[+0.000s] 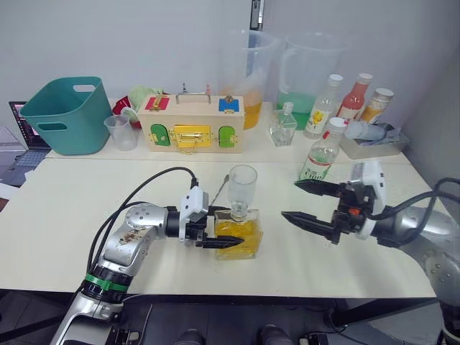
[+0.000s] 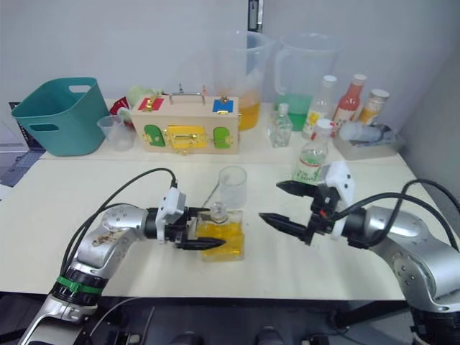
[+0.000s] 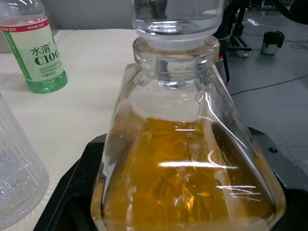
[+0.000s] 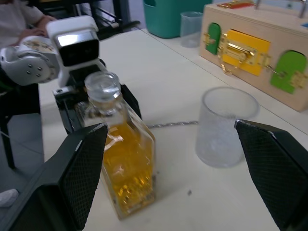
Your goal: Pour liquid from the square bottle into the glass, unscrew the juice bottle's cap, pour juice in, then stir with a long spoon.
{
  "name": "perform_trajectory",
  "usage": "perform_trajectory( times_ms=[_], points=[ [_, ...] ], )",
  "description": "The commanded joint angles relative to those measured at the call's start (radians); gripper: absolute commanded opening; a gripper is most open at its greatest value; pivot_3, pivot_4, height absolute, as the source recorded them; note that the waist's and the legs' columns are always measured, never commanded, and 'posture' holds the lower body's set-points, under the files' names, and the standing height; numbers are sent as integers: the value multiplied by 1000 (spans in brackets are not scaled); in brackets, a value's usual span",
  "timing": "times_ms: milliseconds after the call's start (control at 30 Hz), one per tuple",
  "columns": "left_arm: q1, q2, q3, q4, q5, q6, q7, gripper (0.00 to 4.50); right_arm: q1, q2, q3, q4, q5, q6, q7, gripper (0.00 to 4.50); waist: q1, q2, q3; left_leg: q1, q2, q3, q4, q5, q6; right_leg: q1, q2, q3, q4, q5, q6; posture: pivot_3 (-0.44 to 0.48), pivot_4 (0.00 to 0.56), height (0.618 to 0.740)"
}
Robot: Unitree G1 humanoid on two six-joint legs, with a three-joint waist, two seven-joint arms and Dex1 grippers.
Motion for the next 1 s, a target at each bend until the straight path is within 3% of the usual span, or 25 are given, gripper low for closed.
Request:
perform_trajectory(
  times_ms=[33, 400, 500, 733, 1000],
  points=[
    [2, -3, -10, -11, 11, -15, 7, 2810, -63, 36, 57, -48, 27, 30, -42, 4500, 2, 0, 0, 0, 0, 0, 0, 0, 0, 0, 0, 0, 0, 0, 0, 0, 150, 740],
    [8, 4, -6, -30, 5, 20, 31, 2810, -240, 147, 264, -6, -33, 83, -74, 4500, -1, 1, 0, 0, 0, 0, 0, 0, 0, -1, 0, 0, 1, 0, 0, 0, 150, 740],
    [16, 6, -7, -32, 9, 13, 34, 2810, -255, 153, 295, 17, -63, 77, -62, 3662, 1, 1, 0, 0, 0, 0, 0, 0, 0, -1, 0, 0, 0, 0, 0, 0, 150, 740],
    [21, 7, -8, -40, 10, 8, 39, 2810, -253, 163, 339, 49, -125, 55, -27, 1181, 0, 1, 0, 0, 0, 0, 0, 0, 0, -1, 0, 0, 1, 0, 0, 0, 150, 740],
    [23, 8, -12, -35, 12, 2, 35, 2810, -257, 199, 275, 51, -99, 20, 7, 1117, -1, 1, -1, 0, 0, 0, 0, 0, 0, -1, 0, 0, 1, 0, 0, 0, 150, 740]
  ],
)
